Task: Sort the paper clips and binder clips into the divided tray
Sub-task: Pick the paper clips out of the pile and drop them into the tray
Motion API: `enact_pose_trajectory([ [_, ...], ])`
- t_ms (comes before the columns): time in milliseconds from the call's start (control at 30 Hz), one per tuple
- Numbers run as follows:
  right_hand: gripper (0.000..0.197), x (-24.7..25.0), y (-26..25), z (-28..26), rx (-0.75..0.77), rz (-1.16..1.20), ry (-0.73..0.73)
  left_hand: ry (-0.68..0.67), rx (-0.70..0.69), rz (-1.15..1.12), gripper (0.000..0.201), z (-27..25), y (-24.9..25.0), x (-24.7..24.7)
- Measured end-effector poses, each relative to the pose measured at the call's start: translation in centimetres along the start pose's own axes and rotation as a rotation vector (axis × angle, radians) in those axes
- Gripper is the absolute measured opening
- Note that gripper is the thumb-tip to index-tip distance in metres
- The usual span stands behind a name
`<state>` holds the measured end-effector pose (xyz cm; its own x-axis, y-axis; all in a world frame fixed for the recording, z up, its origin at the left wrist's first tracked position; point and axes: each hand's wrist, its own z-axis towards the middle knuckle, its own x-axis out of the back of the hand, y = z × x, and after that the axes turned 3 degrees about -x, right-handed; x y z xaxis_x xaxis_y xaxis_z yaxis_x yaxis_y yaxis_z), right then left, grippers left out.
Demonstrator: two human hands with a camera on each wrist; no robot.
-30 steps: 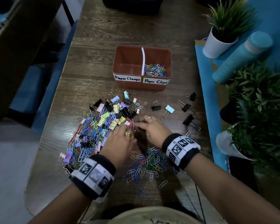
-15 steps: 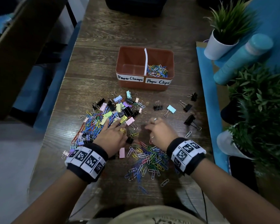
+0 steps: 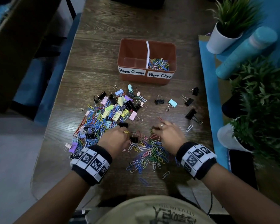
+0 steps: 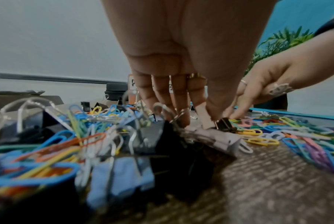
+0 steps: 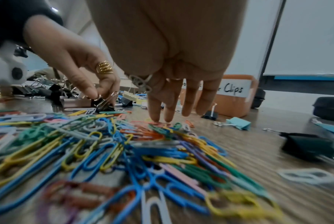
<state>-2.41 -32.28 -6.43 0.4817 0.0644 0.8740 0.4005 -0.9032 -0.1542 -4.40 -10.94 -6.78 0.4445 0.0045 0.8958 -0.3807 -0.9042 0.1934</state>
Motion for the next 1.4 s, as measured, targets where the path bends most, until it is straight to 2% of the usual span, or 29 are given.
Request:
enact_pose_trajectory([
  [67,0.049,-0.6,1.3,-1.4,-0.020,0.100,-0.020,0.020,0.023,-0.033,0.033,-0.1,0.2,0.0],
  [133,0.049,-1.2,2.2,-2.4,-0.049,0.218,0.052,0.026,0.056,-0.104,0.031,0.1,0.5,0.0],
  [233,0.047,-1.8,3.3,-2.6,-0.237,0.383,0.166,-0.039,0.109,-0.189,0.027,0.9,1.1,0.0],
  [333,0.048,-2.1,3.3,-2.4,-0.353,0.327,0.107,-0.089,0.131,-0.173,0.024,1.7,1.6,0.1],
  [533,0.028,-3.4,0.6,-3.2,-0.142,0.451,0.035,-0.122,0.120,-0.100,0.031,3.0,2.7,0.3],
  [600,0.026,-3.3,0.7,-3.0,-0.168,0.540,0.058,-0.119,0.074,-0.074,0.034,3.3,2.8,0.7],
  [667,0.030,-2.8,1.2,-2.2,-0.257,0.567,0.161,-0.110,0.044,-0.035,0.033,3.5,2.9,1.5],
  [733,0.040,-2.3,1.9,-1.3,-0.322,0.546,0.256,-0.101,0.064,-0.030,0.033,3.8,2.9,2.3],
  [767,0.048,-2.1,2.2,-0.7,-0.320,0.534,0.258,-0.095,0.087,-0.042,0.033,3.8,2.6,2.5],
  [867,0.068,-1.6,2.7,0.0,-0.223,0.478,0.090,0.000,0.125,-0.062,0.029,4.8,2.5,3.7],
  [967,0.072,-1.7,1.9,-0.8,-0.098,0.336,-0.052,0.120,0.161,-0.244,0.026,7.0,3.5,5.8],
  [1067,0.068,-2.4,0.9,-2.7,-0.012,0.374,-0.067,0.078,0.167,-0.352,0.030,9.4,4.9,7.2],
  [1133,0.069,-2.6,1.3,-4.0,-0.096,0.481,0.031,0.077,0.158,-0.342,0.037,10.1,5.2,7.4],
  [1233,0.065,-2.7,4.1,-4.9,-0.342,0.568,0.235,0.136,0.176,-0.291,0.044,8.4,5.1,6.7],
  [1300,0.064,-2.7,6.0,-5.2,-0.408,0.506,0.208,0.100,0.189,-0.253,0.040,6.1,4.9,5.5],
  [1400,0.067,-2.8,6.5,-5.4,-0.409,0.359,0.048,-0.055,0.154,-0.270,0.039,2.9,4.1,3.2],
])
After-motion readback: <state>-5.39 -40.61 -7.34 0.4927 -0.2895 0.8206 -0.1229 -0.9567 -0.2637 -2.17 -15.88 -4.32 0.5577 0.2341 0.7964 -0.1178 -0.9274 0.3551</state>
